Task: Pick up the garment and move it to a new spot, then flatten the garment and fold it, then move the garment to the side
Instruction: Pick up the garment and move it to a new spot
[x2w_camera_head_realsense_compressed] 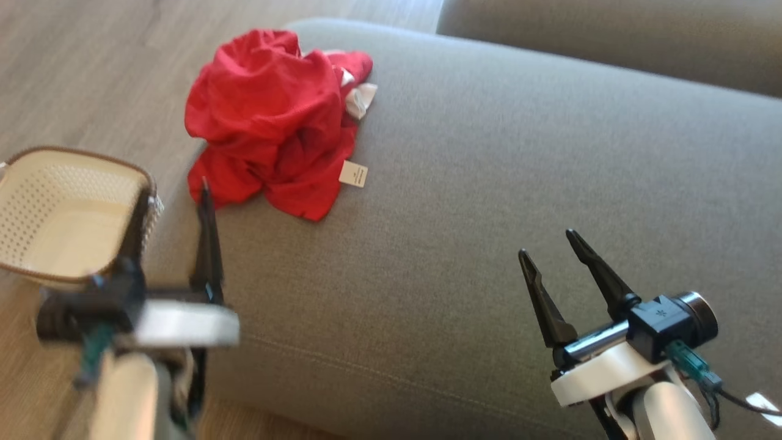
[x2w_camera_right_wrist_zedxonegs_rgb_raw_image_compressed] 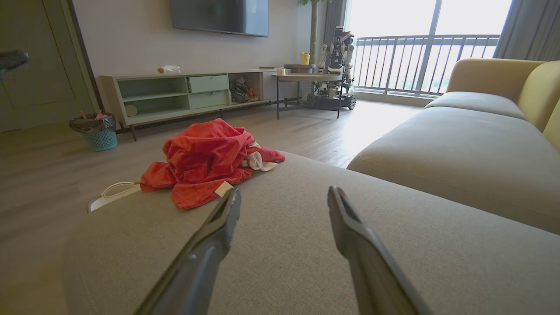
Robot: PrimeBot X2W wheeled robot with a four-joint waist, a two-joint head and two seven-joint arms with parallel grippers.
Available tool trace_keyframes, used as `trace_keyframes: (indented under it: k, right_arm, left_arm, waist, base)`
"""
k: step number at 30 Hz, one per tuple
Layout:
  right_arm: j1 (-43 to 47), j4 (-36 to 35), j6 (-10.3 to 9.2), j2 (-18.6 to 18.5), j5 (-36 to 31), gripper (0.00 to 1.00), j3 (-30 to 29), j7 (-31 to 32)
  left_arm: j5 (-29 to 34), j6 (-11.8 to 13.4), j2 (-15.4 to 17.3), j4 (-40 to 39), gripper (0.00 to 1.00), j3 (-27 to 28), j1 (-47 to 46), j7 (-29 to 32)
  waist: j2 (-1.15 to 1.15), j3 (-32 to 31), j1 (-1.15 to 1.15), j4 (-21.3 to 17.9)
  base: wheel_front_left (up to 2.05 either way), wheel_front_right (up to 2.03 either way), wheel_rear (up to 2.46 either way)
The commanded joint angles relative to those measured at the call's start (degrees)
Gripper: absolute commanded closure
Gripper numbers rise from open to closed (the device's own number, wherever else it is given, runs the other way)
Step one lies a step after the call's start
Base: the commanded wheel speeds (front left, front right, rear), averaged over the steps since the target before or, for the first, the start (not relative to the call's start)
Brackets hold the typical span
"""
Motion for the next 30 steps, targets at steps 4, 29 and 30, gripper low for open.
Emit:
trace_keyframes:
  k: [4, 29, 30]
  right_arm:
    - [-3.8, -1.8, -0.01, -0.6, -1.6, 0.00, 1.3, -0.5]
    - [-15.6, -1.1, -0.01, -1.5, -3.9, 0.00, 3.2, -0.5]
    - [-15.7, -1.3, -0.01, -1.5, -4.0, 0.00, 3.1, -0.5]
  left_arm:
    - [-3.3, -3.0, 1.7, 3.4, 0.00, 5.7, -12.6, -0.7]
    - [-12.3, -9.0, 15.2, 61.8, 0.00, -6.1, -61.6, 19.4]
    - [-12.2, -9.0, 15.4, 62.9, 0.00, -6.7, -62.3, 20.2]
  waist:
    - [0.00, 3.5, 0.00, -0.9]
    - [0.00, 21.5, 0.00, -9.7]
    - [0.00, 21.8, 0.00, -9.8]
  base:
    - [0.00, 0.00, 0.00]
    - [0.00, 0.00, 0.00]
    - [0.00, 0.00, 0.00]
